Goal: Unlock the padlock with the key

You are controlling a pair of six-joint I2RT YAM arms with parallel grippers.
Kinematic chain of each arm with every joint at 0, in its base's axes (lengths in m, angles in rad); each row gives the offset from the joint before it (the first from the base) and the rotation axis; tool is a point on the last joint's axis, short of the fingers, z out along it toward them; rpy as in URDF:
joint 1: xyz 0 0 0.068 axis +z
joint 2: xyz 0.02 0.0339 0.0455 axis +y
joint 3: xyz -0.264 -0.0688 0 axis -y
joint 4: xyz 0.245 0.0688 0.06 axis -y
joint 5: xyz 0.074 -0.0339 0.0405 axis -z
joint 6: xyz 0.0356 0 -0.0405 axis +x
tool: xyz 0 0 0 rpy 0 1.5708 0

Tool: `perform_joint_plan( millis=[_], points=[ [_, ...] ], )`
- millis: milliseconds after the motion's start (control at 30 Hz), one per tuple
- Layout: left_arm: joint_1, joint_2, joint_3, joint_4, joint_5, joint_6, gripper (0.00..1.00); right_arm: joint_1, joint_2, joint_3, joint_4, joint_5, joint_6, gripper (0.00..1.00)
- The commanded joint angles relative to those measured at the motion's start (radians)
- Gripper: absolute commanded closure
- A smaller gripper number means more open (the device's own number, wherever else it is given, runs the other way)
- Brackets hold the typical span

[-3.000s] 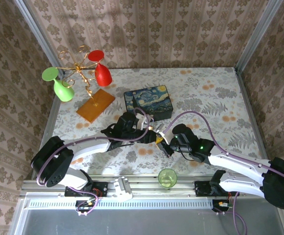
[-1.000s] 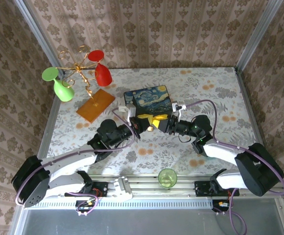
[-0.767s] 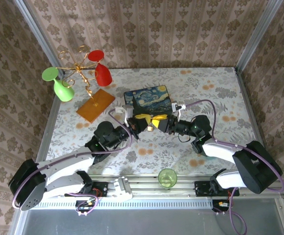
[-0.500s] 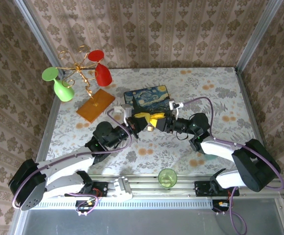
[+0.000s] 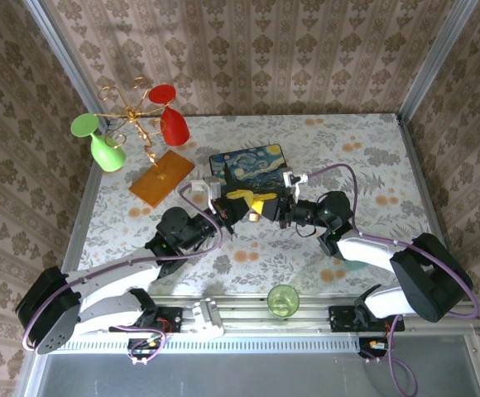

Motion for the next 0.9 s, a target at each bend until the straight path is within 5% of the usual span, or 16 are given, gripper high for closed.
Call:
perform_joint_plan(
  millis=[0,67,200,300,467,600,733,867],
  points=[
    [0.007,-0.003,-0.020,0.006,-0.001,-0.001,0.93,-0.002,0.001,0.003,0.037,-0.022,-0.004,0.98],
    [0.022,-0.019,-0.036,-0.004,-0.017,-0.009,0.49,-0.018,-0.007,-0.010,0.015,-0.037,-0.013,0.98],
    [0.118,-0.089,-0.038,-0.079,0.043,-0.081,0.25,-0.036,-0.083,0.014,-0.317,-0.064,-0.182,1.00],
    [0.179,-0.118,0.028,-0.236,0.181,-0.068,0.26,-0.007,-0.171,0.108,-0.781,-0.050,-0.453,1.00],
    [0.200,-0.068,0.112,-0.357,0.452,-0.010,0.36,-0.007,-0.219,0.216,-1.166,-0.044,-0.661,1.00],
    [0.176,-0.029,0.139,-0.399,0.585,0.011,0.55,-0.011,-0.222,0.221,-1.156,-0.067,-0.650,1.00],
    [0.145,-0.042,0.109,-0.326,0.579,-0.011,0.57,-0.012,-0.205,0.223,-1.134,-0.078,-0.640,1.00],
    [0.141,-0.060,0.115,-0.432,0.530,0.040,0.58,-0.019,-0.209,0.198,-1.042,-0.105,-0.593,1.00]
  ],
)
